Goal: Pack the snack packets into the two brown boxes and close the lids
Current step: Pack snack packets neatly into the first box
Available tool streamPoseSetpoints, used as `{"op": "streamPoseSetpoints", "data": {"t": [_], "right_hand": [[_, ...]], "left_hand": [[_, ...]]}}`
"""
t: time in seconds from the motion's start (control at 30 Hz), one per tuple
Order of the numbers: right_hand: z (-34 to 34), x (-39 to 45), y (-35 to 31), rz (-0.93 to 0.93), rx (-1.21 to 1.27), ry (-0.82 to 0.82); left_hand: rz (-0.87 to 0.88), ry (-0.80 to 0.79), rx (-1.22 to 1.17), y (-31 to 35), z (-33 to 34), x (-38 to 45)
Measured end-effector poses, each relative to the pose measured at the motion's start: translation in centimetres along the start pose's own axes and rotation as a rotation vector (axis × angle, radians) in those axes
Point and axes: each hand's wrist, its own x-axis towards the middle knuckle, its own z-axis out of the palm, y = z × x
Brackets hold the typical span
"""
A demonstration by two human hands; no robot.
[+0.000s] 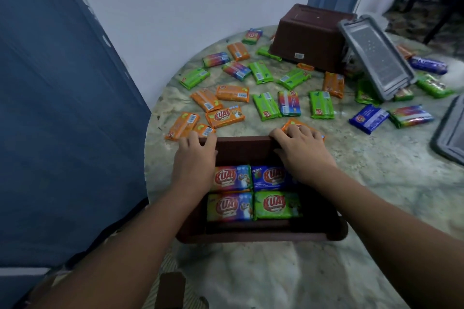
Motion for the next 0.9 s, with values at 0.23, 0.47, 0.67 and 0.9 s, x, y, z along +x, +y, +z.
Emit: {"op": "streamPoseSetpoints", "data": {"t": [0.23, 0.47, 0.67, 0.9], "right_hand": [[-0.6, -0.1, -0.1, 0.015, -0.009, -0.053], [-3.3, 4.4, 1.0, 0.144, 0.292, -0.27], [-3.0, 10.0, 2.5, 0.286, 0.356, -0.437], [0.9, 12.5, 4.2, 0.401, 0.137, -0.535]], "left_hand": [[-0.04, -0.075, 0.007, 0.3, -0.5, 0.0], [-0.085, -0.289, -0.305, -0.4, -4.1, 4.7], [-0.266, -0.383, -0.418, -1.7, -2.8, 10.9], [-0.274, -0.676, -0.013, -1.8, 0.8, 13.4]]}}
